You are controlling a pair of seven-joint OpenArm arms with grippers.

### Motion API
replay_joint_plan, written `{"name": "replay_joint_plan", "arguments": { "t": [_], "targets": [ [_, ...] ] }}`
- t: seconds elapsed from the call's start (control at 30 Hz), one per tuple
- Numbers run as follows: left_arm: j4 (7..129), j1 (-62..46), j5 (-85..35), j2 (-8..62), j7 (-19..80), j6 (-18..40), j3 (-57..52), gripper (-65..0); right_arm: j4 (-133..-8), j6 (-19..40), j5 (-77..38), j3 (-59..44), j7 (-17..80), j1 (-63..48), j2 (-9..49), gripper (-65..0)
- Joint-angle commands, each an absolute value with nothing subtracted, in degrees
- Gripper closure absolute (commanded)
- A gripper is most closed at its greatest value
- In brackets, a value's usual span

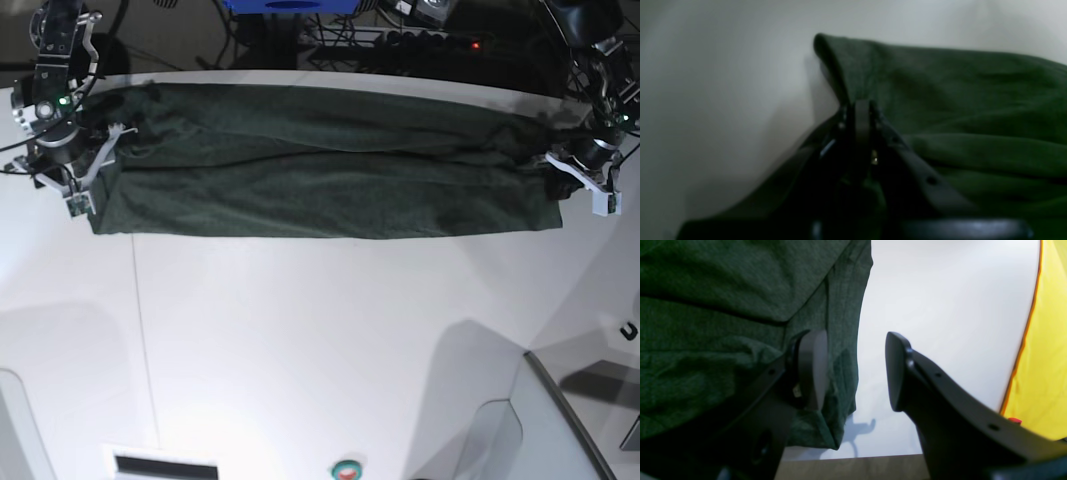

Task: Layout the t-shirt on the table in an organized manner, then fold the t-shirt properly
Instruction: 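Release the band ends and open both grippers, then move the left gripper inward along the band toward its middle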

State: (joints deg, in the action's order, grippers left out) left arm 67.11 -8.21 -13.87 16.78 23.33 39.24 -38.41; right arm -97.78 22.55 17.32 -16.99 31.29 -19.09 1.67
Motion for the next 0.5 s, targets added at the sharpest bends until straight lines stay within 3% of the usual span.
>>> {"name": "replay_joint_plan", "arguments": {
  "t": [0.0,0.2,0.47],
  "targets": [
    [71.43,-9.54,-15.08,16.57,22.11,40.00,-38.55,0.0,-98.86,22.29,17.36,-17.10,30.37,-18.77,2.07,-27.2],
    [87.52,-17.45,-14.99,11.21,22.20,40.00,-34.51,0.0,-98.86,22.29,17.36,-17.10,30.37,-18.77,2.07,-27.2],
    [97.10,-22.02,-15.08,7.43,22.20,37.41,-22.46,0.0,-98.86,22.29,17.36,-17.10,30.37,-18.77,1.98,-27.2]
  ]
}}
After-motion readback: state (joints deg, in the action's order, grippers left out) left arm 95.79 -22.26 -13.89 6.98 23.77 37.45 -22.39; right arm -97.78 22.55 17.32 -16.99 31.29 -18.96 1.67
